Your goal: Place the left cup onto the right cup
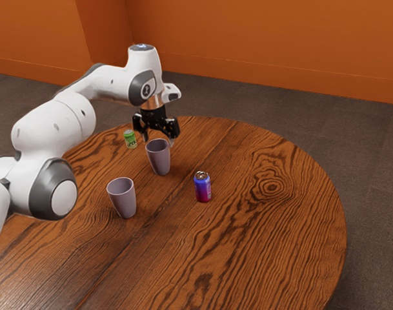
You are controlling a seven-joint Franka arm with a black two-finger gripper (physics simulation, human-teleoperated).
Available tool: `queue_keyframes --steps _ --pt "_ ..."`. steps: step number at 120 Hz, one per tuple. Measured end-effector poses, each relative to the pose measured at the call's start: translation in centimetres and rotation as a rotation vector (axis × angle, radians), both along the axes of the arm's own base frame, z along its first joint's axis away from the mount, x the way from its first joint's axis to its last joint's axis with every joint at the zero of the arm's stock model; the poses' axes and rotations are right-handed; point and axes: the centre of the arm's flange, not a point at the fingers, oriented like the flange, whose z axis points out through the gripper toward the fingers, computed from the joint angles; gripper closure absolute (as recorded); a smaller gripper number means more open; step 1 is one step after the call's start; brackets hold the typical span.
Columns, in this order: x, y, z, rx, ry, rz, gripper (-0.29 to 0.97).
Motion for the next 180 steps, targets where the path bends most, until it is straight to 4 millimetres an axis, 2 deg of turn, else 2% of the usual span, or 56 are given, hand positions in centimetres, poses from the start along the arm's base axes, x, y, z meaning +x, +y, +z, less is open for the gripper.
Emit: queue_keyframes --steps 42,48,66,77,95,118,128,162,180 --pt "0.1 -0.9 -4.8 -0.014 0.032 -0.022 0.01" --pt "0.1 -0.9 -4.9 -0.013 0.030 -0.023 0.08" --pt "0.2 -0.8 -4.8 -0.003 0.022 -0.023 0.44" --pt "0.2 -0.9 -4.8 0.000 0.022 -0.022 0.59" --pt "0.2 -0.9 -4.9 0.002 0.024 -0.021 0.70" --pt "0.2 -1.0 -4.7 0.006 0.024 -0.019 0.76" --pt "0.1 -1.1 -4.2 0.021 0.027 -0.022 0.77" --pt "-0.8 -1.3 -0.2 0.038 0.035 -0.018 0.78" --pt "-1.5 -2.4 3.9 0.040 0.023 -0.029 0.78"
